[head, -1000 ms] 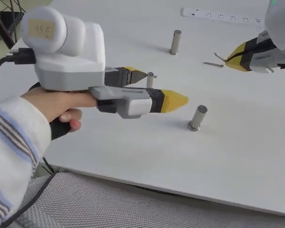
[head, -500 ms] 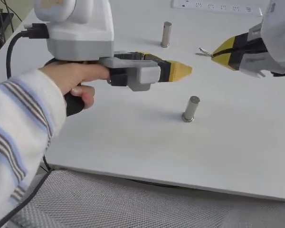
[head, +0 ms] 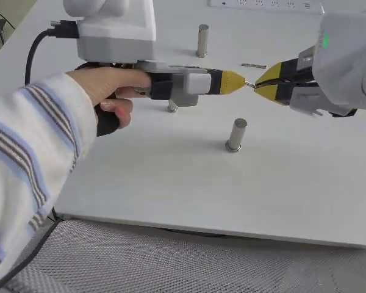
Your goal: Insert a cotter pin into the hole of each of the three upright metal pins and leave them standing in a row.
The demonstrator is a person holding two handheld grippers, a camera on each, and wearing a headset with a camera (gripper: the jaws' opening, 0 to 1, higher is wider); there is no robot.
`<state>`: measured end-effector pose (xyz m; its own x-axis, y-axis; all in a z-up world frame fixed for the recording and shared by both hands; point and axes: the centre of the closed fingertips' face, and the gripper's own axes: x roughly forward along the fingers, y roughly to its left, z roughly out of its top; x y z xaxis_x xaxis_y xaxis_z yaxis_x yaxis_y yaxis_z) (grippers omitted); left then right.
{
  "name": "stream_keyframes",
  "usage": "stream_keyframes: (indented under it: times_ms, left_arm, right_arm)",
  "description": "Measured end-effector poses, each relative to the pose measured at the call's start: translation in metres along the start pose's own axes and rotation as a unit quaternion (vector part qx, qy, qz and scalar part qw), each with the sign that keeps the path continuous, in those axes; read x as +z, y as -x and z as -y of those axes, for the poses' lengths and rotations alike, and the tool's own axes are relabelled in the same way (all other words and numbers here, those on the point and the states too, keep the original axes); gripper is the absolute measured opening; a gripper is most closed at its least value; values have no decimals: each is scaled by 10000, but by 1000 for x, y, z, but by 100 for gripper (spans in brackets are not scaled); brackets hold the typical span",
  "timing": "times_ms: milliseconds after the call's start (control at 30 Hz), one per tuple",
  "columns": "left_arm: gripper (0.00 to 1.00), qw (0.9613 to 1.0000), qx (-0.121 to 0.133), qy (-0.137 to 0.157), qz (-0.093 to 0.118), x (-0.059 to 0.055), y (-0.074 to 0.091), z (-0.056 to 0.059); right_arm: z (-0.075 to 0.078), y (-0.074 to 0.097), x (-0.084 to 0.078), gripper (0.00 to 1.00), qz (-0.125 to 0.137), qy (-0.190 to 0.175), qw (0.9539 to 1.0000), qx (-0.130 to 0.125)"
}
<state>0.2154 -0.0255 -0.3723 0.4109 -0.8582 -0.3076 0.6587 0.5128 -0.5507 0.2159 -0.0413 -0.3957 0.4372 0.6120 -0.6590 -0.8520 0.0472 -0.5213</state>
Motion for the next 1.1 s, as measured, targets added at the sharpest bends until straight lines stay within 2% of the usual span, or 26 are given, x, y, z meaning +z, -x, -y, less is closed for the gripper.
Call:
stream_keyframes:
  times_ms: [133,267,433,533,1100]
  left_arm:
    - [14,9999,-66,62,-68,-2,-7,-6]
    - [11,9998,-81,135,-91,-8,-11,4]
    - [3,9996,-87,239,-91,-10,-11,9]
    - [0,9995,-58,255,-158,-12,-12,8]
    - [0,9988,-113,433,-184,-13,-5,9]
  right_arm:
    - [-3,1,6,0,48,78,10000,13]
    - [-2,0,9,0,89,121,9999,15]
    - [-3,3,13,0,115,191,9997,28]
    - [-3,3,13,0,125,198,9997,18]
    - [-7,5,18,0,140,216,9997,52]
